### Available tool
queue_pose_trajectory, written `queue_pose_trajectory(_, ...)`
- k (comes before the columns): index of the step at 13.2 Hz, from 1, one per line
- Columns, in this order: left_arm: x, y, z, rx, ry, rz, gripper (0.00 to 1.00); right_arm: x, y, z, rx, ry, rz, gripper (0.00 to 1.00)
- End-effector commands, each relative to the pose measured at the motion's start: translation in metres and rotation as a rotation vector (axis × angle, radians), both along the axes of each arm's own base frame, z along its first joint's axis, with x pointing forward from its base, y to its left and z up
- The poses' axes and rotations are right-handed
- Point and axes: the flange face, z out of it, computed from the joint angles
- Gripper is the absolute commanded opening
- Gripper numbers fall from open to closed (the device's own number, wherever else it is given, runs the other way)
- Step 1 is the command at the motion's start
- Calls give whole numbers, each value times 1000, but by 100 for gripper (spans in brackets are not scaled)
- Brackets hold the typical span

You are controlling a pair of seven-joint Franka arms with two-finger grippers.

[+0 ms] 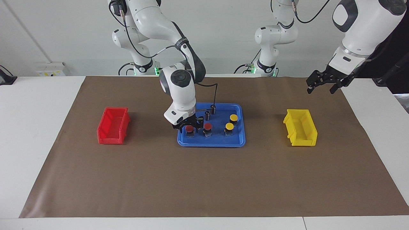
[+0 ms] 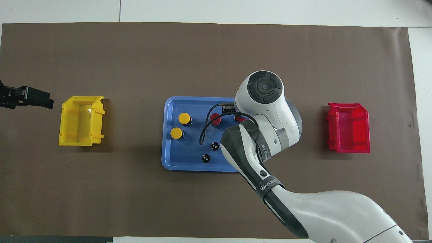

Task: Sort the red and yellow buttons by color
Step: 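Carry the red button to the red bin while the left gripper reaches the tray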

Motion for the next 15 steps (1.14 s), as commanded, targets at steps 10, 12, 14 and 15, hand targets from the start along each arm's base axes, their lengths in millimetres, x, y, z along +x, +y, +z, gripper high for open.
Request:
queue_pose_trajectory(10, -10, -11, -16, 1, -48, 41, 100, 24, -36, 84, 5, 44, -16, 12)
queue_pose_trajectory(12, -12, -63, -40, -7, -66, 77, 99, 23, -102, 145, 51, 50, 49, 12)
queue_pose_trajectory(14, -20, -107, -65, -15, -69, 125, 98, 2, -186, 168, 61, 109, 118, 12)
queue_pose_trajectory(15, -32, -133, -82, -17, -66, 146, 94, -13, -230, 164, 76, 117, 155, 12)
